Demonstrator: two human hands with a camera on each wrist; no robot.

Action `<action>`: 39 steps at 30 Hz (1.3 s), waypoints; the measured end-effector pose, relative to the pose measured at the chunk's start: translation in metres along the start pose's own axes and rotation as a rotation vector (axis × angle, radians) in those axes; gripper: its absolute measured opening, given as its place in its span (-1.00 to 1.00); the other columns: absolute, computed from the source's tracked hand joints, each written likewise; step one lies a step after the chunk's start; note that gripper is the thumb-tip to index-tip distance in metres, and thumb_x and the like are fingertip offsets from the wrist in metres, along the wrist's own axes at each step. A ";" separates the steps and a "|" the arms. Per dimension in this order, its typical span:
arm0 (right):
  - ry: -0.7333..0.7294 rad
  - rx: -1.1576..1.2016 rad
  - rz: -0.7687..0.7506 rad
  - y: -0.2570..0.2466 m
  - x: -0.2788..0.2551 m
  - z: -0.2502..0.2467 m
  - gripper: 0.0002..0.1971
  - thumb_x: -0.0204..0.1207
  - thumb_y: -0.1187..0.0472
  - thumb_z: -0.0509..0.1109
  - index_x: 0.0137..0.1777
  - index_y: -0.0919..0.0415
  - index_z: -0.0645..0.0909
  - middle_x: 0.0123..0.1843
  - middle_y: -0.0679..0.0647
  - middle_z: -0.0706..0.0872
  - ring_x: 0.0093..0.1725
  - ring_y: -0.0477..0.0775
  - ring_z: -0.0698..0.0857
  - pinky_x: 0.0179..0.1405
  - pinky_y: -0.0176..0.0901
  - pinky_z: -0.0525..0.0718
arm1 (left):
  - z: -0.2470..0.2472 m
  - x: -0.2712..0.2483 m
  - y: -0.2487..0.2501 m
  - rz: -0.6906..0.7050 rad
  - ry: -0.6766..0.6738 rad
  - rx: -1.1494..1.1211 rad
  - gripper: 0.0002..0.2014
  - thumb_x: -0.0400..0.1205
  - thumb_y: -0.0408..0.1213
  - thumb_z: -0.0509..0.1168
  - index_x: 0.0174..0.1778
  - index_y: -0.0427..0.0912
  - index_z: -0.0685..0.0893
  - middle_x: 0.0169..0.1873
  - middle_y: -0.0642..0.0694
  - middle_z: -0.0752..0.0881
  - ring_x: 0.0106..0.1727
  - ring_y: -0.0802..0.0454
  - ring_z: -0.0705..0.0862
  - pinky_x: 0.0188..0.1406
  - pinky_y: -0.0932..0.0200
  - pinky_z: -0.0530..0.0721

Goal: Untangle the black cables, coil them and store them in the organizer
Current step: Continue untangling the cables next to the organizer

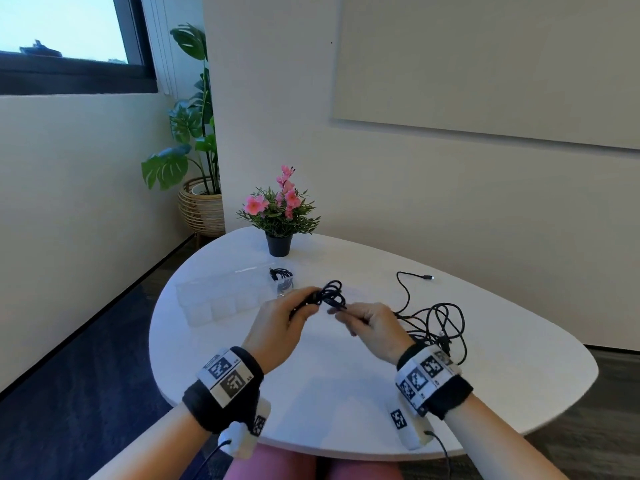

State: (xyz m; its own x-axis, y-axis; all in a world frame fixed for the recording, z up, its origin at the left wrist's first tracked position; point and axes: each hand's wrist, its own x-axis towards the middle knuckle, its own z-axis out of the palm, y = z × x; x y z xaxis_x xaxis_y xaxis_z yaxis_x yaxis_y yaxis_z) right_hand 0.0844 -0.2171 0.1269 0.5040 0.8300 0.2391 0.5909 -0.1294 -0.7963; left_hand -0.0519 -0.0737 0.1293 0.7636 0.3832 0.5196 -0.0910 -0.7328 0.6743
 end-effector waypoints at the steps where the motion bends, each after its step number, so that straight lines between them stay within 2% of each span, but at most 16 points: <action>1: -0.032 -0.048 0.023 -0.001 -0.003 0.006 -0.77 0.66 0.24 0.26 0.16 0.08 0.73 -0.52 -0.31 0.51 -0.48 -0.30 0.49 -0.34 -0.50 0.40 | 0.001 0.000 -0.001 -0.018 0.033 0.025 -0.72 0.65 -0.38 0.28 0.27 -0.15 0.67 -0.05 0.12 0.69 -0.07 0.20 0.62 -0.10 0.66 0.44; 4: -0.143 -0.343 0.040 -0.008 -0.011 0.018 -0.65 0.72 0.22 0.09 0.46 0.01 0.45 -0.14 -0.11 0.65 -0.24 -0.31 0.63 -0.15 -0.30 0.56 | 0.006 -0.001 -0.006 -0.005 0.105 0.126 -0.74 0.65 -0.40 0.28 0.25 -0.23 0.68 -0.07 0.00 0.74 -0.13 0.17 0.60 -0.14 0.68 0.41; 5: -0.169 -0.466 0.019 -0.012 -0.013 0.022 -0.65 0.72 0.21 0.07 0.47 0.01 0.39 0.04 0.03 0.70 -0.06 -0.10 0.70 -0.06 -0.12 0.63 | 0.008 0.000 -0.008 -0.001 0.111 0.149 -0.74 0.64 -0.40 0.29 0.25 -0.25 0.68 -0.06 -0.08 0.76 -0.13 0.11 0.64 -0.13 0.63 0.42; 7: -0.193 -0.682 -0.038 -0.023 -0.017 0.028 -0.73 0.70 0.24 0.07 0.36 0.12 0.38 0.16 0.15 0.69 0.07 0.25 0.67 -0.15 0.02 0.59 | 0.013 0.000 -0.013 -0.006 0.109 0.183 -0.74 0.64 -0.38 0.31 0.25 -0.27 0.69 -0.04 -0.17 0.78 -0.09 -0.06 0.72 -0.08 0.47 0.48; 10: -0.243 -0.944 -0.153 -0.046 -0.020 0.028 -0.85 0.62 0.35 0.17 0.14 0.24 0.48 0.03 0.18 0.71 -0.03 0.30 0.69 -0.30 -0.06 0.38 | 0.021 0.001 -0.019 0.022 0.034 0.229 -0.75 0.61 -0.38 0.34 0.21 -0.28 0.70 -0.05 -0.22 0.78 -0.05 -0.19 0.73 -0.01 0.13 0.65; 13: -0.198 -1.213 -0.334 -0.065 -0.016 0.009 -0.88 0.21 0.25 0.57 -0.35 0.08 0.67 -0.47 0.00 0.71 -0.44 0.08 0.71 -0.51 -0.21 0.34 | 0.025 -0.003 -0.022 0.138 -0.103 0.282 -0.78 0.61 -0.34 0.28 0.13 -0.23 0.72 -0.12 -0.21 0.78 -0.12 -0.22 0.70 -0.14 -0.08 0.71; 15: -0.109 -1.188 -0.472 -0.066 -0.009 -0.003 -0.82 0.12 0.08 0.58 -0.55 0.00 0.63 -0.62 -0.09 0.62 -0.58 -0.02 0.64 -0.49 -0.28 0.34 | 0.025 -0.006 -0.025 0.232 -0.202 0.240 -0.82 0.60 -0.28 0.26 0.05 -0.15 0.73 -0.15 -0.12 0.76 -0.15 -0.12 0.65 -0.15 -0.05 0.68; 17: -0.110 -0.960 -0.536 -0.064 -0.002 -0.016 -0.80 0.37 0.03 0.38 -0.45 -0.02 0.69 -0.52 -0.12 0.70 -0.45 -0.05 0.67 -0.35 -0.23 0.41 | 0.023 -0.009 -0.024 0.303 -0.285 0.173 -0.78 0.62 -0.20 0.26 0.10 -0.16 0.72 -0.12 -0.09 0.75 -0.11 -0.01 0.59 -0.05 0.13 0.61; 19: -0.144 -0.567 -0.450 -0.063 0.005 -0.029 -0.83 0.47 0.15 0.42 -0.31 0.09 0.77 -0.41 -0.06 0.77 -0.38 -0.09 0.69 -0.30 -0.20 0.58 | 0.021 -0.011 -0.018 0.344 -0.326 0.103 -0.69 0.64 -0.13 0.19 0.19 -0.18 0.69 -0.06 -0.07 0.73 -0.05 0.07 0.56 0.01 0.34 0.52; 22: -0.072 -0.045 -0.214 -0.045 0.014 -0.038 -0.96 0.40 0.29 0.56 -0.25 0.23 0.81 -0.43 0.11 0.77 -0.44 -0.06 0.69 -0.27 -0.21 0.67 | 0.017 -0.013 -0.010 0.330 -0.316 0.024 -0.71 0.68 -0.18 0.19 0.27 -0.13 0.63 -0.03 0.04 0.70 0.00 0.20 0.57 0.06 0.42 0.49; 25: 0.066 0.212 -0.072 -0.019 0.017 -0.029 -0.94 0.37 0.24 0.54 -0.29 0.11 0.82 -0.44 0.31 0.72 -0.44 0.01 0.61 -0.32 -0.19 0.61 | 0.014 -0.011 -0.007 0.175 -0.220 -0.070 -0.72 0.68 -0.26 0.19 0.30 -0.13 0.62 -0.10 0.12 0.64 -0.10 0.42 0.53 -0.05 0.54 0.42; 29: 0.125 0.045 -0.084 -0.003 0.013 -0.005 -0.76 0.61 0.21 0.32 -0.24 -0.04 0.71 -0.50 -0.08 0.54 -0.48 -0.18 0.44 -0.40 -0.33 0.41 | 0.017 -0.010 -0.009 -0.080 -0.087 -0.272 -0.77 0.70 -0.33 0.20 0.20 0.01 0.64 -0.20 0.13 0.67 -0.24 0.32 0.56 -0.15 0.47 0.49; 31: 0.124 -0.075 -0.181 -0.005 0.005 0.007 -0.80 0.61 0.18 0.22 -0.13 0.07 0.69 -0.44 -0.16 0.51 -0.44 -0.20 0.47 -0.37 -0.47 0.38 | 0.018 -0.008 -0.013 -0.163 -0.003 -0.344 -0.77 0.70 -0.31 0.20 0.10 0.12 0.65 -0.25 0.09 0.69 -0.30 0.27 0.56 -0.20 0.39 0.53; 34: 0.148 -0.314 -0.317 -0.007 -0.002 0.020 -0.75 0.63 0.22 0.21 0.02 0.35 0.68 -0.27 0.03 0.66 -0.31 -0.12 0.55 -0.26 -0.54 0.37 | 0.020 -0.007 -0.015 -0.239 0.070 -0.359 -0.79 0.70 -0.30 0.20 -0.05 0.13 0.66 -0.35 0.15 0.68 -0.36 0.24 0.60 -0.24 0.36 0.55; 36: 0.163 -0.463 -0.334 -0.008 -0.005 0.024 -0.76 0.62 0.22 0.21 0.06 0.36 0.65 -0.23 0.13 0.64 -0.29 0.06 0.61 -0.27 -0.38 0.40 | 0.022 -0.008 -0.013 -0.269 0.094 -0.339 -0.79 0.70 -0.29 0.19 -0.17 0.05 0.66 -0.45 0.15 0.66 -0.41 0.19 0.61 -0.26 0.31 0.57; 39: 0.201 -0.630 -0.416 -0.008 -0.008 0.030 -0.76 0.53 0.35 0.29 0.16 0.38 0.62 -0.22 0.10 0.61 -0.23 0.00 0.56 -0.18 -0.28 0.47 | 0.023 -0.007 -0.011 -0.322 0.130 -0.355 -0.77 0.70 -0.29 0.20 -0.25 -0.03 0.65 -0.53 0.10 0.64 -0.46 0.16 0.61 -0.27 0.24 0.59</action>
State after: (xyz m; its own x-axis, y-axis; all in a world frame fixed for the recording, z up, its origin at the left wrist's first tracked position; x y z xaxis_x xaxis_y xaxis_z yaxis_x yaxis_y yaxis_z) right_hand 0.0565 -0.2060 0.1146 0.2319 0.7711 0.5930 0.9722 -0.1630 -0.1682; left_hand -0.0413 -0.0816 0.1065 0.7047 0.6424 0.3011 -0.0929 -0.3372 0.9368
